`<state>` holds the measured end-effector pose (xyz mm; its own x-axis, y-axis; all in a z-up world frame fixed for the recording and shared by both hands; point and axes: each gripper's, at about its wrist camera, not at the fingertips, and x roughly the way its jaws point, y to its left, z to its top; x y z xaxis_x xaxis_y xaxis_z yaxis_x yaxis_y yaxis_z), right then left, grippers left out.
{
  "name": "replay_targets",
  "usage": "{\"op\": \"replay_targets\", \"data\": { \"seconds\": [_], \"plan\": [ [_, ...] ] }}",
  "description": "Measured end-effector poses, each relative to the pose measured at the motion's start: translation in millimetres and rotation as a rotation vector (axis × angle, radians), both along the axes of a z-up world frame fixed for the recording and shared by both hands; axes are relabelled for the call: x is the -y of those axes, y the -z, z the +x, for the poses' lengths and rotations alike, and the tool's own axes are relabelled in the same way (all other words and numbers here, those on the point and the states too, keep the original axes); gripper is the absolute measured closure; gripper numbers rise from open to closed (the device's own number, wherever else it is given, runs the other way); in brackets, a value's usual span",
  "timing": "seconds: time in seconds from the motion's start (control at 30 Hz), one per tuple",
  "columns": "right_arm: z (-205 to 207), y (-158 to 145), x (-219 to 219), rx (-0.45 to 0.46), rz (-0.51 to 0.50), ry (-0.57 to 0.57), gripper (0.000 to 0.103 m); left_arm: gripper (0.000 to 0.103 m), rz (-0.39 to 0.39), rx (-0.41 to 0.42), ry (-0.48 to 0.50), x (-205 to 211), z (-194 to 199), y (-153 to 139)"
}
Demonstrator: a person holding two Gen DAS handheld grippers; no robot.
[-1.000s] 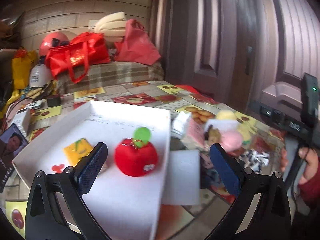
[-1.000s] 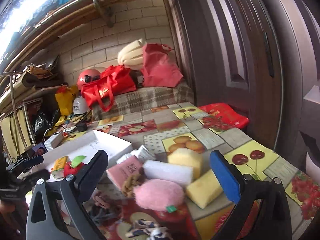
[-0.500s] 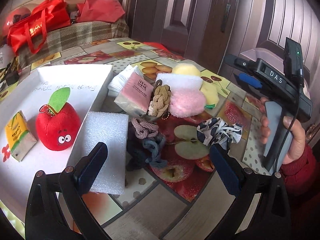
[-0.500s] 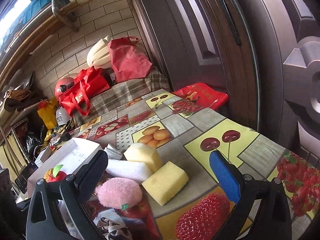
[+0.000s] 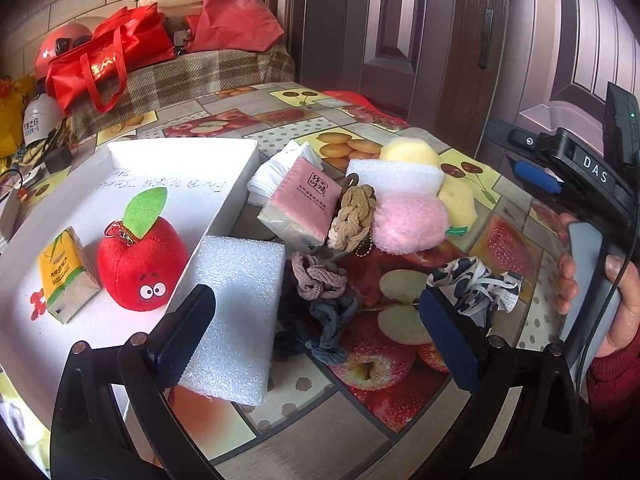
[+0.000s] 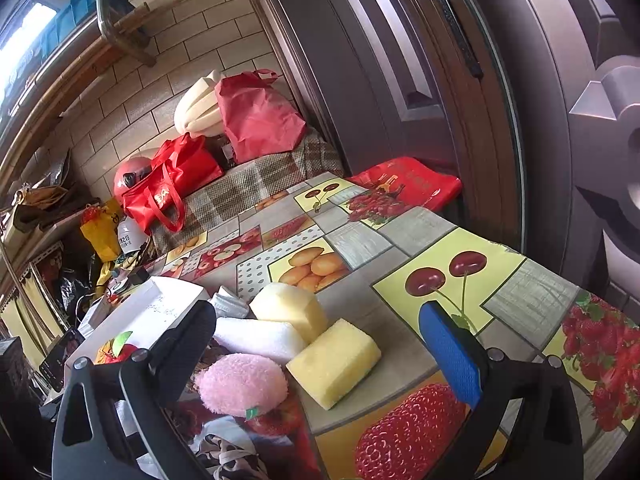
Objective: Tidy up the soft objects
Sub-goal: 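Move both open tools from the box over to the pile of soft objects, then grasp the white foam sheet with the left tool while the right tool grasps the patterned cloth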
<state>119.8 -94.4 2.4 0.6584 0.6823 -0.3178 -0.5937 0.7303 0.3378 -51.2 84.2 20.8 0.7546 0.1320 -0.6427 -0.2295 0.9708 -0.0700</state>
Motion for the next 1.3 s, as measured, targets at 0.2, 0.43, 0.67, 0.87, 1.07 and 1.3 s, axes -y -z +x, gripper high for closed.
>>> {"op": "replay_targets", "data": {
  "seconds": [0.2,0.43,0.67,0.87,1.07,1.3],
  "plan": [
    [-0.1,1.1,-1.6,-0.009,-0.010,-0.006,0.001,0.001,0.012,-0.068,0.003,3.0,9.6,8.1],
    [0.2,0.6,-3.0,-0.015,-0.014,-0.007,0.001,0.001,0.002,-0.077,0.036,19.2,4.2,7.4],
    [0.6,0.1,-2.3,-0.015,-0.012,-0.007,0.001,0.001,-0.082,-0.040,0.121,39.5,-13.5,-1.8],
    [1.5,0.5,-2.3,-0.022,-0.011,-0.008,0.001,0.001,0.003,-0.029,0.061,25.4,-29.0,-8.3],
    [1.5,1.8,-1.2,-0.026,-0.007,-0.007,0.001,0.001,0.035,-0.107,0.109,17.7,-17.7,-1.1],
    [-0.2,3.9,5.0,-0.038,0.001,-0.143,0.001,0.001,0.054,-0.140,0.172,10.3,-19.1,-6.5]
  ]
}}
